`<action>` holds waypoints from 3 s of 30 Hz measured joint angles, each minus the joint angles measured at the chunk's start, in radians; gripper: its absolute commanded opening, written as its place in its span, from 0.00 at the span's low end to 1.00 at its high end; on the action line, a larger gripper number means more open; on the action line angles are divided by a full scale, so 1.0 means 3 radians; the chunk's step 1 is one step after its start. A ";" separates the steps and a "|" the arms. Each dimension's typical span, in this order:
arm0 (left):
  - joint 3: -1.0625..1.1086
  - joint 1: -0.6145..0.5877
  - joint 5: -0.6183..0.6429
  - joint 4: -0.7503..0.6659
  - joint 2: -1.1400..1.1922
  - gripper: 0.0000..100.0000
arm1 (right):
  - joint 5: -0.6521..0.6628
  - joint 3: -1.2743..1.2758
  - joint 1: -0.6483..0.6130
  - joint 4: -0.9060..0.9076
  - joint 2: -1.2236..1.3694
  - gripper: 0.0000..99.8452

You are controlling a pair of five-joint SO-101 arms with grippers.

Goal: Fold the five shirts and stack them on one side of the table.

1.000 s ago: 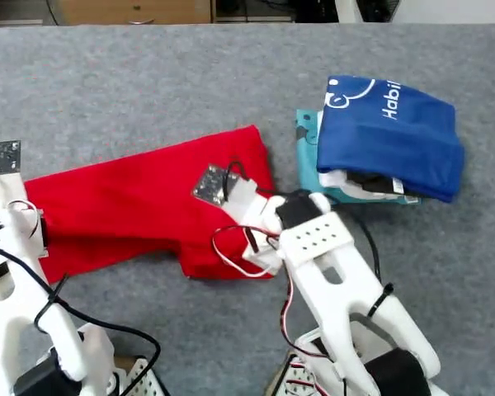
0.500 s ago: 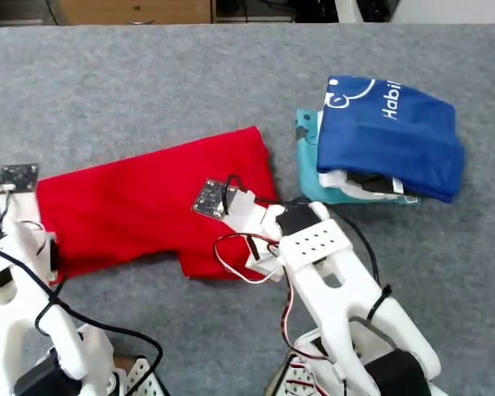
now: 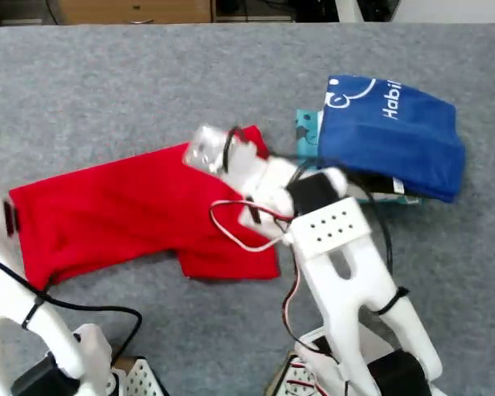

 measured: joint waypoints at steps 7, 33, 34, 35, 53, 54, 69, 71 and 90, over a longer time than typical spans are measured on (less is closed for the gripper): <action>-0.0123 0.0476 0.0747 -0.0527 0.1100 0.02 | -0.0240 -0.0962 0.0000 -0.0378 0.1141 0.00; -0.1923 0.0225 0.0486 -0.0598 0.3498 0.02 | -0.0522 -0.4879 0.0650 0.0072 0.5038 0.00; -0.1923 0.0225 0.0486 -0.0578 0.3468 0.02 | -0.0522 -0.5033 0.0655 0.0164 0.5058 0.00; -0.1923 0.0220 0.0486 -0.0537 0.3427 0.02 | -0.0522 -0.5196 0.0660 0.0261 0.5068 0.00; -0.0962 0.0261 0.0317 0.0378 0.1678 0.02 | -0.0706 -0.5989 0.0481 0.1703 0.4214 0.00; -0.0777 0.0261 0.0276 0.0358 0.1591 0.02 | -0.0711 -0.5738 0.0409 0.1703 0.4035 0.00; 0.0394 -0.0199 -0.0292 0.0251 0.1268 0.02 | -0.0716 -0.1944 0.0138 0.0864 0.2527 0.00; 0.0491 -0.0205 -0.0292 0.0138 0.1279 0.02 | -0.0716 -0.1632 0.0184 0.0598 0.2521 0.00; 0.0373 -0.0399 -0.0358 -0.0128 0.1693 0.02 | -0.0619 -0.1048 0.0399 0.0230 0.2409 0.00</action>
